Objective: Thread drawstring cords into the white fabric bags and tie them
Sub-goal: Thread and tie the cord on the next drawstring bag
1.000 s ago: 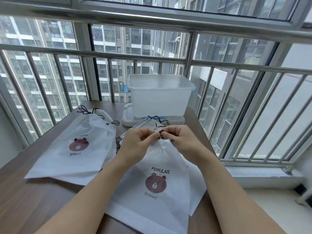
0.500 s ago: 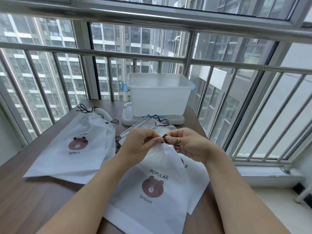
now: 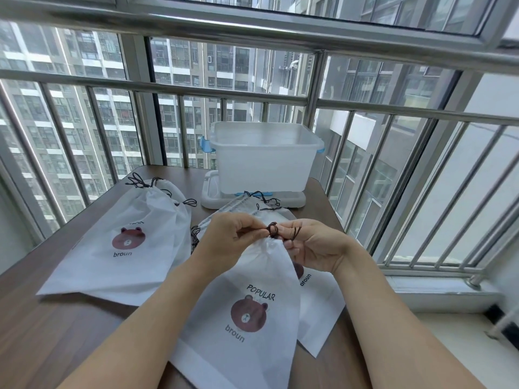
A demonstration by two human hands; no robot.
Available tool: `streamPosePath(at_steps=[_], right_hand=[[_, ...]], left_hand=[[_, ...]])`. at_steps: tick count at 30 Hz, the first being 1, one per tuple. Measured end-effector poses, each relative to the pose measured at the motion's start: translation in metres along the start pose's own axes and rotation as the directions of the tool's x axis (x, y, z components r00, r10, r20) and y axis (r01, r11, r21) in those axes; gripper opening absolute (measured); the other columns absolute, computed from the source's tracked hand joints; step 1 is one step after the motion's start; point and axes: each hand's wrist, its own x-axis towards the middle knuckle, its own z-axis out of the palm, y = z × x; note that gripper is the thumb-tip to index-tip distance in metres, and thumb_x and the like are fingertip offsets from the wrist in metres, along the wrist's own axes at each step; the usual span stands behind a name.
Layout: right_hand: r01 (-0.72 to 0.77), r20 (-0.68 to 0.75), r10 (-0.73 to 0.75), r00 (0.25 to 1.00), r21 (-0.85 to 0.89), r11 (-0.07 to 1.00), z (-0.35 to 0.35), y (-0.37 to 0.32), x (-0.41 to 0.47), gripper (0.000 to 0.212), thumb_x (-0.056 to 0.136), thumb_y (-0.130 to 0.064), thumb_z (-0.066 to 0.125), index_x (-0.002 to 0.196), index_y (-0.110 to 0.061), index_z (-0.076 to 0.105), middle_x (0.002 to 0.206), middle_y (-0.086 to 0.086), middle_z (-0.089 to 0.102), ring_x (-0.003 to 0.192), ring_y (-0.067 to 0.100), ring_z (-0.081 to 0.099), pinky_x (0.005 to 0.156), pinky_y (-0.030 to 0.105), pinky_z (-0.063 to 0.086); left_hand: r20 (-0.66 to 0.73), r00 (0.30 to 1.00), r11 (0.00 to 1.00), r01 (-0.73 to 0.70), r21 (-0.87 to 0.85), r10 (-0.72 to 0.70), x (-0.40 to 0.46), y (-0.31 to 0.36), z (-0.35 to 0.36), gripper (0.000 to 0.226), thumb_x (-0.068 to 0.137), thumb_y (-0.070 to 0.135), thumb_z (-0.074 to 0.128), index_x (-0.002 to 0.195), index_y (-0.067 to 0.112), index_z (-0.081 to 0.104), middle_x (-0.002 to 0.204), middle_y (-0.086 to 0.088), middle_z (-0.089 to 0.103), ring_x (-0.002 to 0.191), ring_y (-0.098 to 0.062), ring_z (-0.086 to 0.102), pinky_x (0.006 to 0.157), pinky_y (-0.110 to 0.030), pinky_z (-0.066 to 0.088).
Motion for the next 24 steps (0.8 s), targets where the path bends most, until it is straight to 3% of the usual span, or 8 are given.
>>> streamPosePath(at_steps=[2, 5, 8, 10, 17, 24], right_hand=[[-0.001, -0.008, 0.002, 1.000, 0.026, 1.000, 0.000, 0.001, 0.001, 0.015, 0.091, -0.004, 0.055, 0.097, 0.005, 0.067, 0.073, 0.006, 0.055, 0.051, 0.005, 0.044, 0.043, 0.013, 0.038], [-0.018, 0.005, 0.018, 1.000, 0.021, 1.000, 0.001, 0.002, 0.002, 0.016, 0.089, -0.005, 0.056, 0.100, 0.004, 0.064, 0.073, 0.006, 0.055, 0.052, 0.005, 0.046, 0.044, 0.013, 0.039], [-0.043, 0.006, 0.043, 0.999, 0.006, 0.999, 0.001, 0.004, 0.005, 0.015, 0.090, -0.005, 0.057, 0.099, 0.005, 0.066, 0.073, 0.006, 0.056, 0.053, 0.005, 0.047, 0.044, 0.013, 0.040], [-0.061, -0.017, 0.062, 0.998, 0.021, 0.998, 0.002, 0.004, 0.007, 0.015, 0.098, -0.003, 0.051, 0.100, 0.005, 0.064, 0.072, 0.006, 0.057, 0.053, 0.004, 0.047, 0.043, 0.012, 0.040], [-0.079, -0.063, 0.087, 0.994, 0.125, 0.989, 0.000, 0.006, 0.011, 0.022, 0.102, 0.004, 0.043, 0.112, 0.007, 0.063, 0.076, 0.008, 0.058, 0.053, 0.005, 0.049, 0.041, 0.012, 0.042], [-0.043, -0.069, 0.053, 0.996, 0.127, 0.991, 0.004, 0.005, 0.009, 0.015, 0.084, -0.004, 0.061, 0.096, 0.003, 0.068, 0.071, 0.005, 0.057, 0.050, 0.004, 0.052, 0.040, 0.010, 0.043]], left_hand=[[0.002, 1.000, 1.000, -0.003, 0.005, 0.003, 0.000, -0.001, 0.000, 0.008, 0.083, 0.008, 0.078, 0.083, 0.016, 0.079, 0.068, 0.005, 0.068, 0.060, -0.004, 0.054, 0.059, -0.024, 0.044], [-0.014, 0.999, 0.998, -0.031, 0.056, 0.032, 0.000, -0.003, 0.001, 0.009, 0.081, 0.008, 0.080, 0.085, 0.015, 0.078, 0.068, 0.009, 0.068, 0.065, -0.001, 0.060, 0.061, -0.016, 0.047], [-0.028, 0.996, 0.994, -0.080, 0.076, 0.082, 0.000, -0.002, -0.002, 0.029, 0.078, 0.008, 0.082, 0.104, 0.016, 0.073, 0.088, 0.010, 0.071, 0.084, -0.006, 0.068, 0.074, -0.019, 0.056], [0.008, 0.982, 0.973, -0.190, 0.131, 0.190, 0.000, -0.002, -0.002, 0.032, 0.080, 0.007, 0.080, 0.110, 0.018, 0.075, 0.096, 0.006, 0.071, 0.087, -0.009, 0.068, 0.076, -0.022, 0.057], [-0.037, 0.952, 0.945, -0.297, 0.133, 0.305, 0.000, 0.002, -0.002, 0.011, 0.082, 0.008, 0.077, 0.090, 0.012, 0.081, 0.087, 0.003, 0.075, 0.077, -0.005, 0.070, 0.068, -0.028, 0.056], [-0.052, 0.963, 0.943, -0.247, 0.222, 0.265, 0.001, 0.001, 0.002, 0.007, 0.085, 0.006, 0.075, 0.088, 0.011, 0.075, 0.089, 0.005, 0.073, 0.078, -0.006, 0.066, 0.067, -0.029, 0.055]])
